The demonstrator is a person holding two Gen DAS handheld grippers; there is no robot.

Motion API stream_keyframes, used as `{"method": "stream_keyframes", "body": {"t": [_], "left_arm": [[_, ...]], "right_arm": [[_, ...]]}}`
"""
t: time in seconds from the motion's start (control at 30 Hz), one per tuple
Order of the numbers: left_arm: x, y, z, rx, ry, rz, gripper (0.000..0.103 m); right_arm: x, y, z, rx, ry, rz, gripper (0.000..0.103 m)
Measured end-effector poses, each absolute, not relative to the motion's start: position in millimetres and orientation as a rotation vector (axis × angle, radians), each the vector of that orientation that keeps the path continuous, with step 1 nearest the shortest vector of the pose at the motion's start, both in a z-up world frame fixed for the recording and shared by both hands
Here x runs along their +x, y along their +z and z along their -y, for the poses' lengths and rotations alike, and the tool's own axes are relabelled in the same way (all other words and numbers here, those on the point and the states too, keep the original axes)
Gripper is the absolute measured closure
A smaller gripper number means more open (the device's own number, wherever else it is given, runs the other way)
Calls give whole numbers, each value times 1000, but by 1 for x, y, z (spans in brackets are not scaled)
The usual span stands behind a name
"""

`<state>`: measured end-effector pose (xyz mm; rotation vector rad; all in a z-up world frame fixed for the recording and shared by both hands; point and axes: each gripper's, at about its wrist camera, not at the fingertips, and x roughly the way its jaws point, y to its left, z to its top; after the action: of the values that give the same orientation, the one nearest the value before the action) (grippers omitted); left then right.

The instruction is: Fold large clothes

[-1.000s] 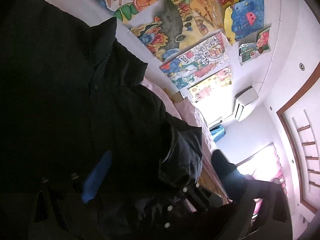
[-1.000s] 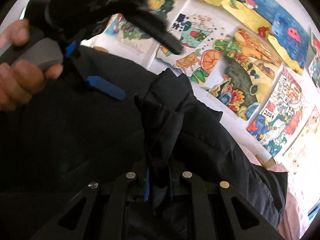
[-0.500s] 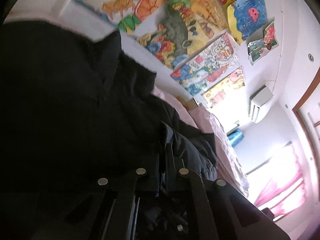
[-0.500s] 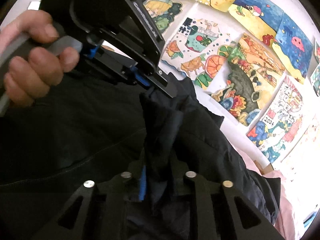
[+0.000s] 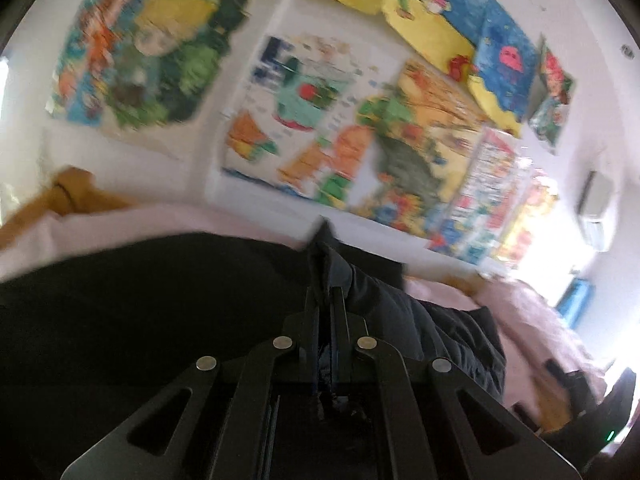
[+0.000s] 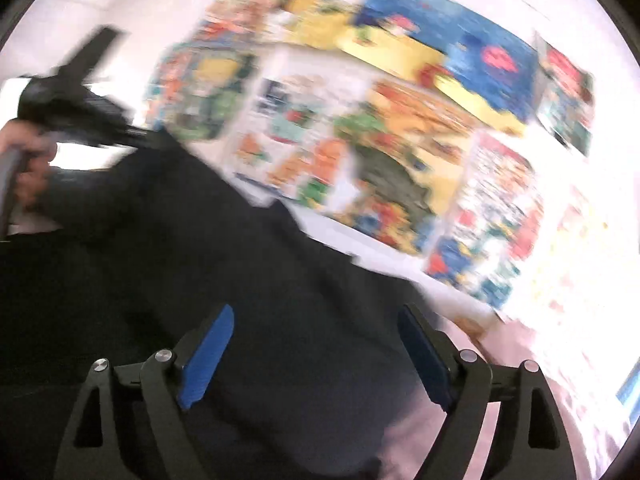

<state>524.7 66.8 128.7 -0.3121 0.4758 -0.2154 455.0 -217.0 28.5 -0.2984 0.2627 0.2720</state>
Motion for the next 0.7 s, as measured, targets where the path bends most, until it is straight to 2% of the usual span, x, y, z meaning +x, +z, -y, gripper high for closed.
{"method": "stream_keyframes", "body": {"t": [0.17, 0.27, 0.37, 0.53, 0.7], "left_arm": [[533, 105, -82, -237, -88, -524, 101], [542, 78, -83, -184, -30, -587, 101], [554, 47, -85, -118, 22, -660, 101], [568, 4, -97, -99, 62, -744, 100], [569, -8, -95, -59, 76, -765, 98]], "right_arm": [[505, -8, 247, -226, 164, -471, 21], [535, -39, 250, -213, 187, -637, 39], [553, -65, 246, -213, 229, -754, 44], [569, -92, 238, -241, 258, -829, 44], [576, -110, 235, -263, 270, -846, 44]]}}
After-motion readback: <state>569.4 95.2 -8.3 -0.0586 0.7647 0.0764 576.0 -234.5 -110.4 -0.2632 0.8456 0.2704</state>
